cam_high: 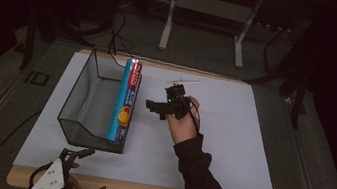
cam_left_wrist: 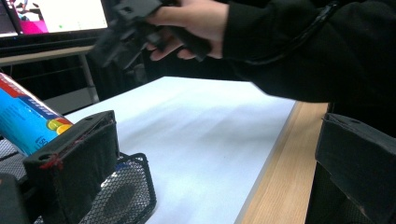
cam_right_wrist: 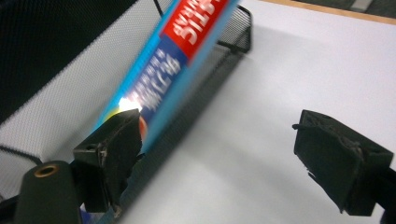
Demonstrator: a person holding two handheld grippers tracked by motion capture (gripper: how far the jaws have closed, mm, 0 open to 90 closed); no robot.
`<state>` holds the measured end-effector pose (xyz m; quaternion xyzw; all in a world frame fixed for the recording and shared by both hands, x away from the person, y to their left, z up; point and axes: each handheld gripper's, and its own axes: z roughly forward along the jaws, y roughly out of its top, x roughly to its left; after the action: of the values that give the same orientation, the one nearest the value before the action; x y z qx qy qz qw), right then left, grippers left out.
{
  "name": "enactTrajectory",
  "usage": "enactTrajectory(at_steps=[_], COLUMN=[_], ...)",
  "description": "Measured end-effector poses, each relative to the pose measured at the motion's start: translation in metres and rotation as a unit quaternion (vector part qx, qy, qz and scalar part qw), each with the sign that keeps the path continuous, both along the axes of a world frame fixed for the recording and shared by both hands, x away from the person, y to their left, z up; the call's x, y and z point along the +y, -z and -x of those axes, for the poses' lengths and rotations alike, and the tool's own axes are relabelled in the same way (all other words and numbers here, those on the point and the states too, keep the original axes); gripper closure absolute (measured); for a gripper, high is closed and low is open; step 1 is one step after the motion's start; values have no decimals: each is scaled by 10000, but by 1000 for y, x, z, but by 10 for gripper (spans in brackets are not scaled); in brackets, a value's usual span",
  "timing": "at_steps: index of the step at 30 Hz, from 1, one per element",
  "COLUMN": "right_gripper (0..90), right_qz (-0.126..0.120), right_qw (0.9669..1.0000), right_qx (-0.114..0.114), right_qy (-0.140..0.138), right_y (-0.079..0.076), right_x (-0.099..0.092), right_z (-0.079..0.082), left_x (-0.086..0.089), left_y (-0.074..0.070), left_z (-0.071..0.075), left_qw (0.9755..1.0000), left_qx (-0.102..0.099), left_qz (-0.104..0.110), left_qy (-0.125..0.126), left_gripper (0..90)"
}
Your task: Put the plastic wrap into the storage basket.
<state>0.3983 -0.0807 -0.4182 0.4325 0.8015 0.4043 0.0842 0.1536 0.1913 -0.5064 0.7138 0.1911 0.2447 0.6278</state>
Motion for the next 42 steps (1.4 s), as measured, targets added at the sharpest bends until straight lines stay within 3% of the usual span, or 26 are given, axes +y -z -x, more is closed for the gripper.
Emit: enactTrajectory(at_steps=[6,10,17,20,26,42], right_gripper=[150,150,150,151,154,152], right_qz=[166,128,189,112,38,315], right_qw=[9998,9998,9997,9997,9992,9979], right_qx=[-126,-175,-133,-145,-378,-559], right_qy=[-16,-30,-125,-168,-127,29], right_y=[4,10,23,30,40,57], right_x=[-35,-55,-82,-93,-116,-146], right_z=[19,31,50,60,78,99], left_x=[-2,-3,-3,-3,-4,-4], left_y=[1,2,2,2,2,3], left_z=[-1,-1,-2,-2,-2,-2], left_qw=[10000,10000,10000,10000,10000,9999], left_qx=[30,40,44,41,35,43], left_qz=[-24,-63,-81,-77,-92,-123], left_qy=[6,6,-2,3,-5,20], left_gripper=[2,2,2,2,2,2])
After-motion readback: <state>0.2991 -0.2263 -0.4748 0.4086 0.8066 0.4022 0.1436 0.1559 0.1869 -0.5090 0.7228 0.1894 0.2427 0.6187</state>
